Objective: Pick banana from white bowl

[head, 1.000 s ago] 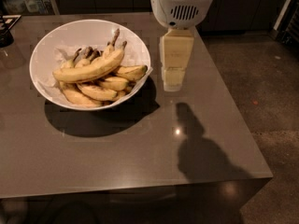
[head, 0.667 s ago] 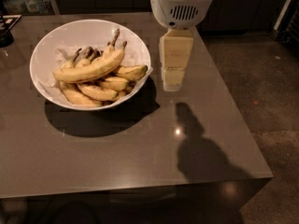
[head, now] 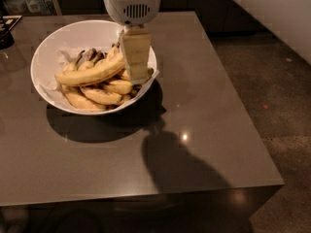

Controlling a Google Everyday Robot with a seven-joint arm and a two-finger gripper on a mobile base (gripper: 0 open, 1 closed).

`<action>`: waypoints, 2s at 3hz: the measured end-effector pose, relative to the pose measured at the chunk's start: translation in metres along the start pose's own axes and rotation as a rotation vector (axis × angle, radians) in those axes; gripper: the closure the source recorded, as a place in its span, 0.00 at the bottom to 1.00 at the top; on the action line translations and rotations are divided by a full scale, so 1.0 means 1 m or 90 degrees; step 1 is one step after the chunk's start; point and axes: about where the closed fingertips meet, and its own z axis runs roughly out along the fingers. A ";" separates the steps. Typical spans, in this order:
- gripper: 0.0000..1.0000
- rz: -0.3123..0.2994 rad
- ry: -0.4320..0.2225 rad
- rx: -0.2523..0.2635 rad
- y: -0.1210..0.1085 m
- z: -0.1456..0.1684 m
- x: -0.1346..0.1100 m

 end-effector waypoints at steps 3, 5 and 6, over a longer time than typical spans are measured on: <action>0.29 -0.076 -0.028 -0.060 -0.009 0.047 -0.050; 0.39 -0.095 -0.022 -0.102 -0.003 0.082 -0.058; 0.38 -0.089 -0.016 -0.118 -0.003 0.095 -0.053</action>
Offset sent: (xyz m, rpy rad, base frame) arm 0.0212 0.0605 -0.0470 -0.0436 0.1336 0.1430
